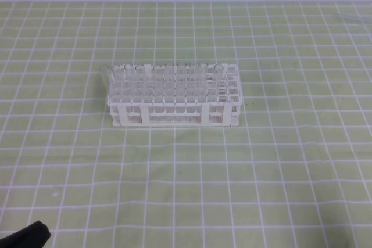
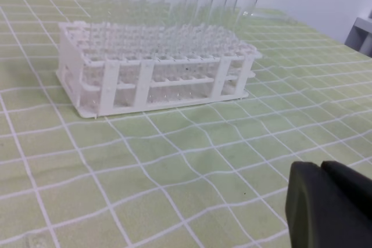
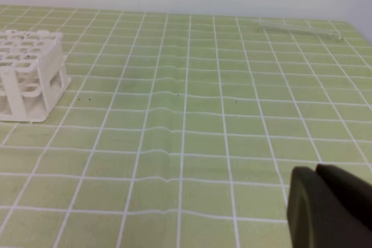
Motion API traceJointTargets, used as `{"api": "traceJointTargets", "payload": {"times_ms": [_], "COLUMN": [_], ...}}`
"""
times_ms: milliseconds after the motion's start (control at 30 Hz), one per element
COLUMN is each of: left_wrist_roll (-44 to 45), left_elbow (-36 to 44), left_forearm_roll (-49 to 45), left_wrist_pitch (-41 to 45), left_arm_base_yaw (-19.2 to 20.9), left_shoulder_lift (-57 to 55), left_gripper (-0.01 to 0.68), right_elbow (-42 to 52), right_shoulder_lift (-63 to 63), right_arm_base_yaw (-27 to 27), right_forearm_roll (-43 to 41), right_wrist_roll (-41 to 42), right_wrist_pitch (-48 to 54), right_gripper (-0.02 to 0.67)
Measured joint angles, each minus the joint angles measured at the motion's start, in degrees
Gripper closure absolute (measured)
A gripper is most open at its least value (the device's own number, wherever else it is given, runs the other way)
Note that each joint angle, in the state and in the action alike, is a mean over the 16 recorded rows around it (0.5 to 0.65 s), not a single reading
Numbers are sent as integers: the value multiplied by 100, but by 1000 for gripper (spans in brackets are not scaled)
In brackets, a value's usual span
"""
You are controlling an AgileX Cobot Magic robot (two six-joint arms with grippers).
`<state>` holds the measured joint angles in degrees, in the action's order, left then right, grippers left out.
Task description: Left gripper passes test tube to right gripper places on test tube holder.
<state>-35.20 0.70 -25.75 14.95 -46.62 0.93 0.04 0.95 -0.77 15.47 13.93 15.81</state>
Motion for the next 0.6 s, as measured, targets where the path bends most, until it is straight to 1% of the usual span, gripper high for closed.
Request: {"api": "traceJointTargets", "payload": {"times_ms": [600], "left_wrist_roll": [0], "left_elbow": [0], "left_forearm_roll": [0], "left_wrist_pitch": [0], "left_arm_base_yaw": [0], "left_shoulder_lift": [0], "left_gripper": [675], "right_elbow": [0], "right_shoulder_lift": [0], "right_arm_base_yaw": [0], "right_forearm_roll": [-60], "right_wrist_roll": [21], "right_wrist_pitch": [129], "right_gripper": [665]}}
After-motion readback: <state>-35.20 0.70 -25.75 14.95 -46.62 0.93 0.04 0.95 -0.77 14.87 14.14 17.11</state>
